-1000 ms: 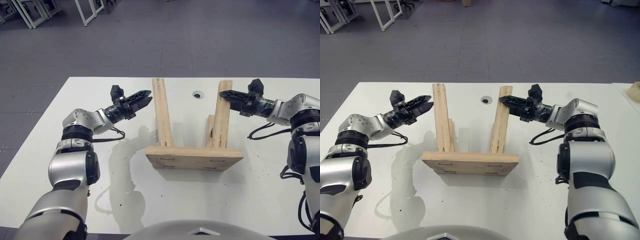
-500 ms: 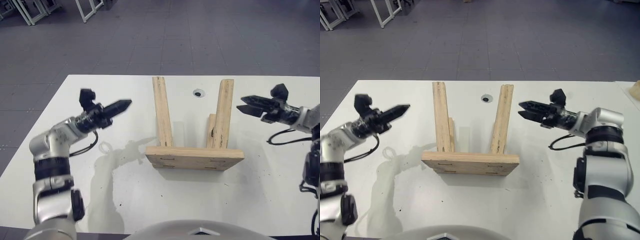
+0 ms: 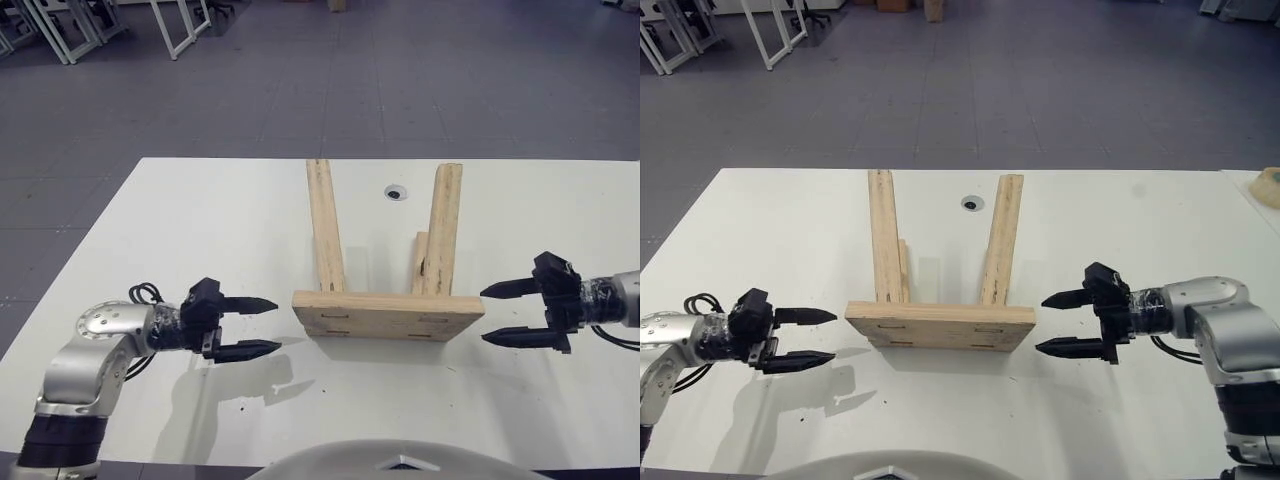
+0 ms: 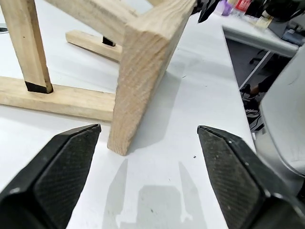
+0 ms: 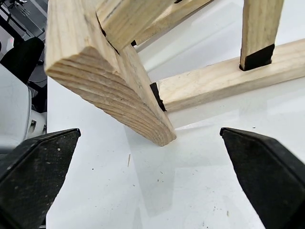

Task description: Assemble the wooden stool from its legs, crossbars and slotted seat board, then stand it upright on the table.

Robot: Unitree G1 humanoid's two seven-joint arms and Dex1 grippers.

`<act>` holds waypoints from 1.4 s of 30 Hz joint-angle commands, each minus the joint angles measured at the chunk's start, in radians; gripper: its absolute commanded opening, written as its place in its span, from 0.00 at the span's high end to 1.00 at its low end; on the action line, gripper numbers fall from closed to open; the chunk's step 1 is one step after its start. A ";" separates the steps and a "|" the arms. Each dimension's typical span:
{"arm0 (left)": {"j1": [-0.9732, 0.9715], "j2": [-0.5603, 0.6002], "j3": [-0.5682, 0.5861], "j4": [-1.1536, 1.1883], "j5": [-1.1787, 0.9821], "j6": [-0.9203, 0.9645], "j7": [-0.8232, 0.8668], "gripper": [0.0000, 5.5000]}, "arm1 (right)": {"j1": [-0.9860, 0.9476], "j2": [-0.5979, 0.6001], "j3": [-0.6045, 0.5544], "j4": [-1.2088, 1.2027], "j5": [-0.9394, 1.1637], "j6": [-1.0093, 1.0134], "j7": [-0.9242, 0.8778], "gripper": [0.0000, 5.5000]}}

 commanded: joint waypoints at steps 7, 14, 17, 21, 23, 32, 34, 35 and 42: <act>-0.151 -0.141 -0.188 0.163 0.122 -0.124 0.092 0.31 | -0.047 0.099 0.161 0.042 -0.065 -0.144 -0.092 0.12; -0.211 -0.174 -0.253 0.265 0.153 -0.154 0.071 0.42 | -0.100 0.163 0.215 0.184 -0.100 -0.232 -0.093 0.38; -0.218 -0.141 -0.254 0.276 0.128 -0.120 0.022 0.55 | -0.102 0.170 0.186 0.143 -0.017 -0.169 -0.054 0.52; -0.267 -0.108 -0.219 0.244 0.042 -0.010 -0.024 0.66 | -0.162 0.169 0.103 0.085 0.153 -0.006 -0.035 0.61; -0.298 -0.084 -0.184 0.211 -0.029 0.081 -0.034 0.70 | -0.201 0.143 0.065 0.070 0.237 0.098 -0.012 0.65; -0.702 -0.052 0.128 0.200 -0.787 0.841 0.219 0.76 | -0.499 0.189 -0.202 0.263 0.686 0.712 -0.171 0.76; -0.767 -0.149 0.166 0.327 -1.033 0.878 0.550 0.76 | -0.664 0.352 -0.392 0.463 0.723 0.874 -0.472 0.77; -0.768 -0.223 0.175 0.344 -1.143 0.816 0.773 0.76 | -0.667 0.456 -0.414 0.479 0.970 0.714 -0.852 0.77; -0.961 -0.528 0.330 0.478 -1.270 0.331 1.652 0.76 | -0.835 0.873 -0.628 0.477 1.139 0.052 -1.919 0.77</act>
